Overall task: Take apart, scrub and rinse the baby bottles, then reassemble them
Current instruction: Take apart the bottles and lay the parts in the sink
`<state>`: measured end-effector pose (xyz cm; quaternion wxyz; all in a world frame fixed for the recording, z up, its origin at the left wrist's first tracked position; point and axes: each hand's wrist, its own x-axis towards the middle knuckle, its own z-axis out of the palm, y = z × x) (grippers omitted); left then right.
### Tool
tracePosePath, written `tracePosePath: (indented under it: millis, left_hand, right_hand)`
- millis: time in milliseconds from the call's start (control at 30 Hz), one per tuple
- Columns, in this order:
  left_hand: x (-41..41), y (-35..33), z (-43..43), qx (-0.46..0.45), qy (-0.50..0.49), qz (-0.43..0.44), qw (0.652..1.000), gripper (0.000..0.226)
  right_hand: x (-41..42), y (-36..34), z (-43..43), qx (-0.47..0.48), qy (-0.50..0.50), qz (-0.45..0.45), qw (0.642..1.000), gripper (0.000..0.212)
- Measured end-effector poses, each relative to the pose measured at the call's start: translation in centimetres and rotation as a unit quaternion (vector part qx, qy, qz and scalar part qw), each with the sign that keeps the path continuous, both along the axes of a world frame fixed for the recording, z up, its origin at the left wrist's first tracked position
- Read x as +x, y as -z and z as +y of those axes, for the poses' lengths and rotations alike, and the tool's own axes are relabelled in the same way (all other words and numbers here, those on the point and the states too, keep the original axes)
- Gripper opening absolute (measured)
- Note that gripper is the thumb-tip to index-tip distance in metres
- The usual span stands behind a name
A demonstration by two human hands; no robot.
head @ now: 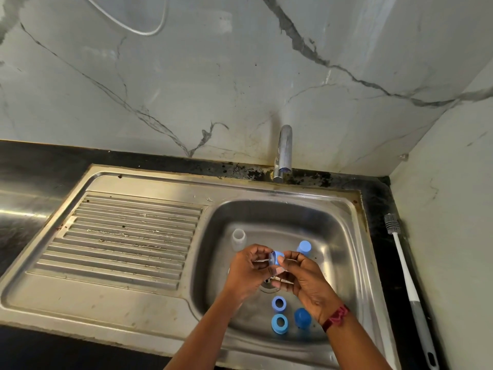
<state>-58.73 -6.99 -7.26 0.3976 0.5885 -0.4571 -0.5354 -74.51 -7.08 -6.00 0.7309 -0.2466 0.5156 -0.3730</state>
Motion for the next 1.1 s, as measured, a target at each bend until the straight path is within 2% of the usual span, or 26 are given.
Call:
tracePosePath:
  millis: [200, 467, 700, 833, 933, 1033, 1100]
  left_hand:
    - [-0.2, 0.4, -0.6, 0.028, 0.014, -0.012, 0.999, 0.036]
    - [0.9, 0.8, -2.2, 0.062, 0.066, -0.001, 0.996, 0.032]
    - [2.0, 1.8, -3.6, 0.087, 0.012, -0.018, 0.996, 0.034]
    - [1.5, 2.3, -4.3, 0.086, 0.007, -0.092, 0.992, 0.033]
    - [0.8, 2.6, -5.3, 0.089, 0.001, -0.116, 0.989, 0.032]
    - [0.2, 2.8, -6.0, 0.153, -0.051, -0.033, 0.986, 0.033]
    - [-0.1, 3.3, -6.4, 0.181, -0.067, 0.000, 0.981, 0.033]
  right_hand:
    - [-0.8, -0.9, -0.5, -0.019, -0.028, 0.083, 0.996, 0.035]
    - [-1.2, -1.1, -1.5, -0.037, -0.053, 0.099, 0.993, 0.025]
    - [-1.3, 0.5, -3.2, -0.027, 0.027, 0.150, 0.988, 0.028]
    - [-0.9, 2.6, -4.0, -0.019, 0.065, 0.247, 0.967, 0.040]
    - [-0.2, 3.3, -4.3, -0.029, 0.059, 0.327, 0.943, 0.037]
    - [0.6, 4.2, -4.8, -0.049, 0.028, 0.429, 0.902, 0.028]
    - [1.0, 4.8, -5.2, -0.053, 0.030, 0.458, 0.887, 0.025]
